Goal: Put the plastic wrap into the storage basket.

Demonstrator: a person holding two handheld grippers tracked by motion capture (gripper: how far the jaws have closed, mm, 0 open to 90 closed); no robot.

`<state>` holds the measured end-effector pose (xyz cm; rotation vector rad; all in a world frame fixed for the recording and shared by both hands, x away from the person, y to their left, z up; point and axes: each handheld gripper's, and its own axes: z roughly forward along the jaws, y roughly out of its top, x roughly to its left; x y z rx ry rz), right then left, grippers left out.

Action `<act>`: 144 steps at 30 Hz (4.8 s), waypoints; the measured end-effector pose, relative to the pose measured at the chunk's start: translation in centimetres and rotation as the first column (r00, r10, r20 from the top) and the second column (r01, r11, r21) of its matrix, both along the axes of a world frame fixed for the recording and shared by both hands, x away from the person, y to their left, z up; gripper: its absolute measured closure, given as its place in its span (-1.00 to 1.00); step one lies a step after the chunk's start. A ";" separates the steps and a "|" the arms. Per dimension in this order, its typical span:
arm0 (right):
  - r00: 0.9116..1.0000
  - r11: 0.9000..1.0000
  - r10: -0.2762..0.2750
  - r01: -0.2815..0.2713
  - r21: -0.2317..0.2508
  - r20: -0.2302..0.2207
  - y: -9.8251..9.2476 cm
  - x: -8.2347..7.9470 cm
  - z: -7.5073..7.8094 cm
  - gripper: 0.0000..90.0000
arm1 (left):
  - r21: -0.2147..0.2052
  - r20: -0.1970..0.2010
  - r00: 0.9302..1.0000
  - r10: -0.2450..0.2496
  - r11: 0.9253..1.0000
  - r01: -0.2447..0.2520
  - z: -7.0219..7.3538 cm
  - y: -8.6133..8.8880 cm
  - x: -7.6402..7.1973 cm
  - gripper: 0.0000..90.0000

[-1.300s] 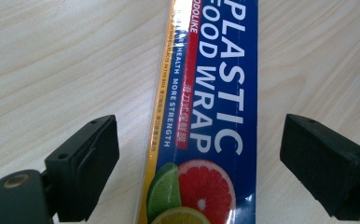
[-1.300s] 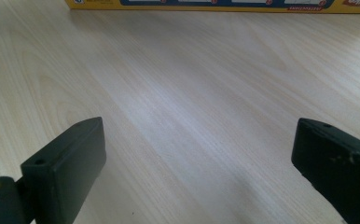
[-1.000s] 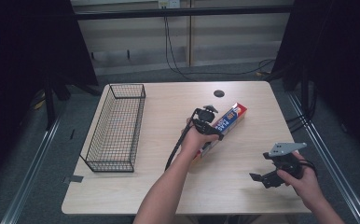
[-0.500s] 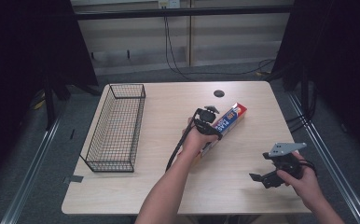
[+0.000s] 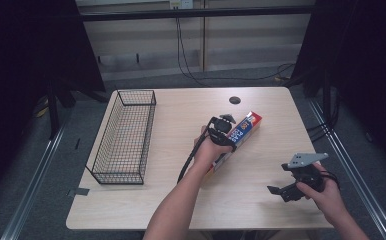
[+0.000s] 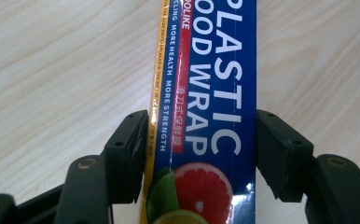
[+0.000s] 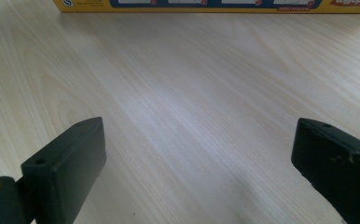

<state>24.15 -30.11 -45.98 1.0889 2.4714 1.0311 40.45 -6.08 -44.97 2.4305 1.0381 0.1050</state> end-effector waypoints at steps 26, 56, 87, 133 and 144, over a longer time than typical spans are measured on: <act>1.000 1.000 0.003 -0.003 0.012 -0.004 -0.2 0.1 0.0 -0.93 | 0.077 -0.046 0.999 0.003 0.997 0.000 -0.6 -0.8 0.8 -0.06; 1.000 1.000 0.007 -0.007 0.009 0.006 0.0 0.2 0.1 -0.93 | 0.066 -0.071 0.992 0.105 0.993 -0.100 4.5 3.3 1.2 -0.04; 1.000 1.000 0.005 -0.005 0.021 0.009 0.1 0.1 0.2 -0.93 | 0.046 -0.078 0.982 0.172 0.985 -0.169 7.1 6.1 1.6 -0.04; 1.000 1.000 0.006 -0.006 0.019 0.008 0.2 0.1 0.2 -0.93 | 0.046 -0.084 0.954 0.288 0.957 -0.285 9.4 10.3 1.9 -0.04; 1.000 1.000 0.005 -0.005 0.021 0.009 0.2 0.1 0.2 -0.93 | 0.058 -0.088 0.948 0.305 0.952 -0.301 9.9 11.5 2.0 -0.04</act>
